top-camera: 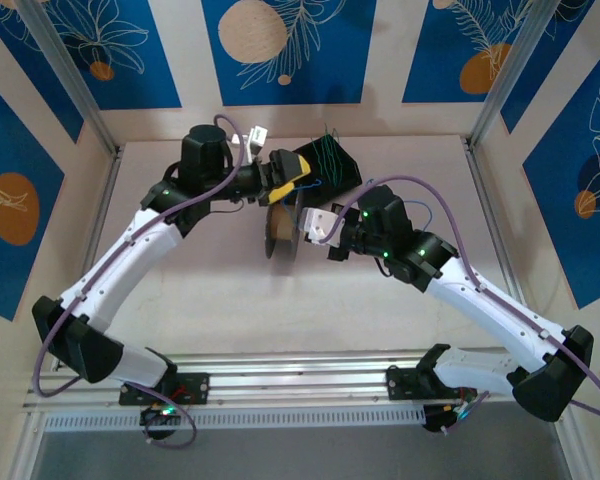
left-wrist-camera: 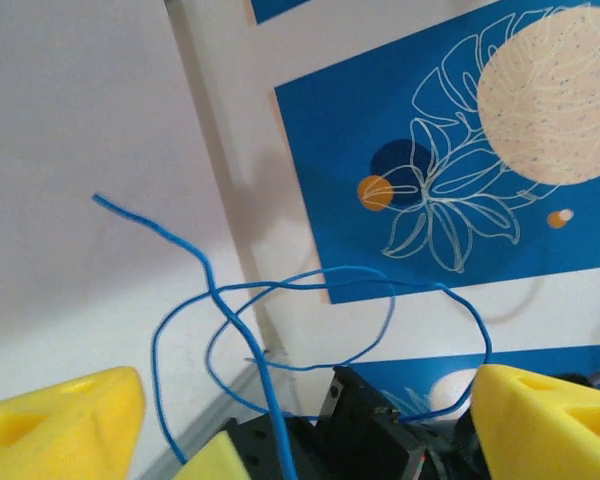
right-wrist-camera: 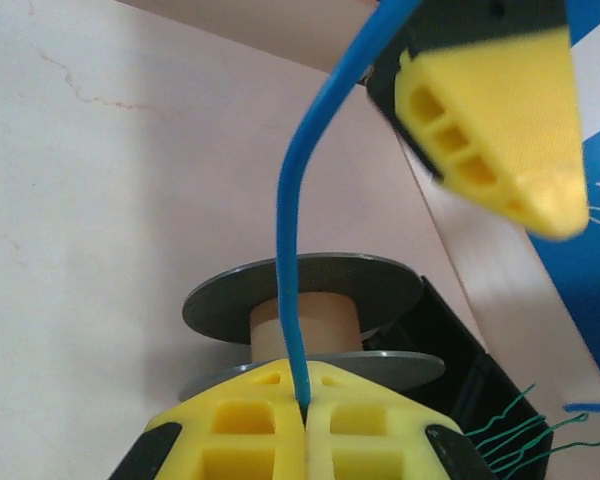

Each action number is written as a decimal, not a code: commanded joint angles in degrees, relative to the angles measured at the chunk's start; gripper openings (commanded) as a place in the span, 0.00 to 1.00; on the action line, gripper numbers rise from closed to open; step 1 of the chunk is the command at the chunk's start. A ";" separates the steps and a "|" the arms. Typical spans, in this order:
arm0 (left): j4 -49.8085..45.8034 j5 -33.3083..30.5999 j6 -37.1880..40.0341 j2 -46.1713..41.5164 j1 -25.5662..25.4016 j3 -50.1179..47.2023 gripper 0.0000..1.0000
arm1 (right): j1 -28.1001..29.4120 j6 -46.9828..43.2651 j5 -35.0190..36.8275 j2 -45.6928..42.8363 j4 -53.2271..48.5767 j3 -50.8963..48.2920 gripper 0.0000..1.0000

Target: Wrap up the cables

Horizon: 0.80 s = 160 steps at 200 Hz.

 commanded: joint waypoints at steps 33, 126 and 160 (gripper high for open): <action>11.67 4.50 -7.03 1.67 -1.37 -2.97 0.60 | 0.99 -2.53 1.07 0.10 2.00 -0.73 0.00; 4.24 -3.75 4.30 1.79 0.37 2.84 0.00 | -2.18 3.03 -4.97 -2.85 -0.99 -5.00 0.00; -0.01 -2.79 8.27 5.05 0.59 6.21 0.37 | -4.68 5.19 -8.34 -5.73 0.76 -7.38 0.00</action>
